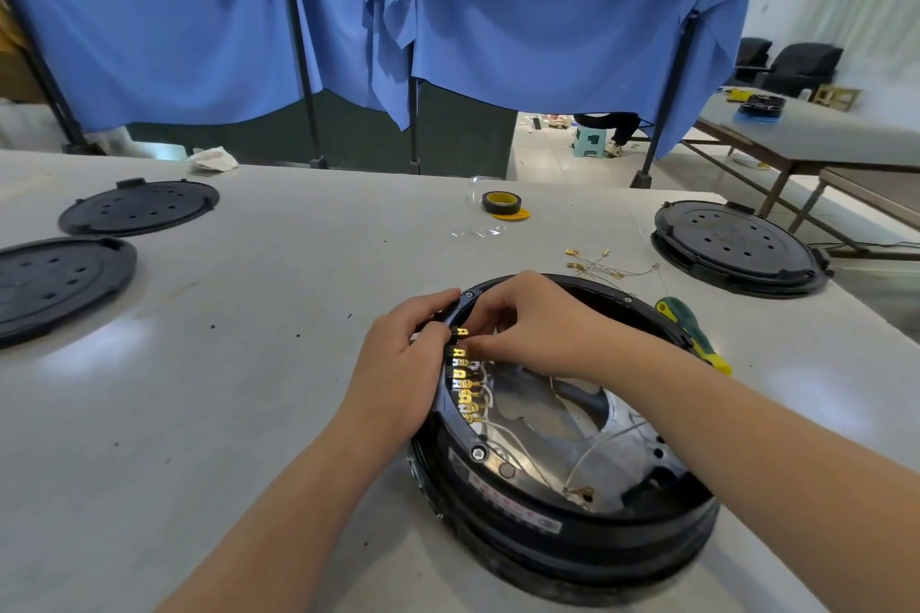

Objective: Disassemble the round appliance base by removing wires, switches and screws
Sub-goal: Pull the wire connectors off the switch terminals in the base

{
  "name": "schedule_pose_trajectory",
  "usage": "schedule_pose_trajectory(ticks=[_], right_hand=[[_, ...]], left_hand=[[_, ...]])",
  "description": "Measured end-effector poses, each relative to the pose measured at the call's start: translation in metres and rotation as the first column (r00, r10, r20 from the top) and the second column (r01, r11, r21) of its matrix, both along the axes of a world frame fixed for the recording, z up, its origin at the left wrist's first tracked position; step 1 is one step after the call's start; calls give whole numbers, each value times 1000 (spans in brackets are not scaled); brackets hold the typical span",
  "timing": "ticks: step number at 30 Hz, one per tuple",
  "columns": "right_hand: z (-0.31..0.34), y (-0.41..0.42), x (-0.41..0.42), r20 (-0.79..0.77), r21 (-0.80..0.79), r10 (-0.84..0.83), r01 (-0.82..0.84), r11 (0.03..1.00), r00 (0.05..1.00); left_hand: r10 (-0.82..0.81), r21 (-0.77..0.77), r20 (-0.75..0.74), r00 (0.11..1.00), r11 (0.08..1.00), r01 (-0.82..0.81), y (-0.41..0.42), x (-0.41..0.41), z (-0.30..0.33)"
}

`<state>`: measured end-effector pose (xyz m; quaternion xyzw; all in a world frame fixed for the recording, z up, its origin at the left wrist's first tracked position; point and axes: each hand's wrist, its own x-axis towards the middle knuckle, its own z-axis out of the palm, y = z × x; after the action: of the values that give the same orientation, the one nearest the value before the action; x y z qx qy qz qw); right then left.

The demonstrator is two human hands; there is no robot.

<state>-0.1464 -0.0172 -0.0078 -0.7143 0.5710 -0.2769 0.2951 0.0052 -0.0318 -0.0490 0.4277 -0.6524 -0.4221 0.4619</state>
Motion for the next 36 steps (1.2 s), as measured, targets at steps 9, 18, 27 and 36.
schedule_pose_trajectory(ticks=[9,18,27,36], right_hand=[[-1,0,-1,-42,20,-13,13,1000,999],[-3,0,-2,-87,18,-16,18,1000,996],[-4,0,-4,-90,5,-65,66,998,994],[-3,1,-6,-52,2,-136,136,991,989]], left_hand=[[-3,18,-21,1000,1000,3,0,0,-1],[-4,35,-36,999,999,5,0,0,-1],[0,40,-32,999,999,1,1,0,0],[-7,47,-46,999,999,9,1,0,-1]])
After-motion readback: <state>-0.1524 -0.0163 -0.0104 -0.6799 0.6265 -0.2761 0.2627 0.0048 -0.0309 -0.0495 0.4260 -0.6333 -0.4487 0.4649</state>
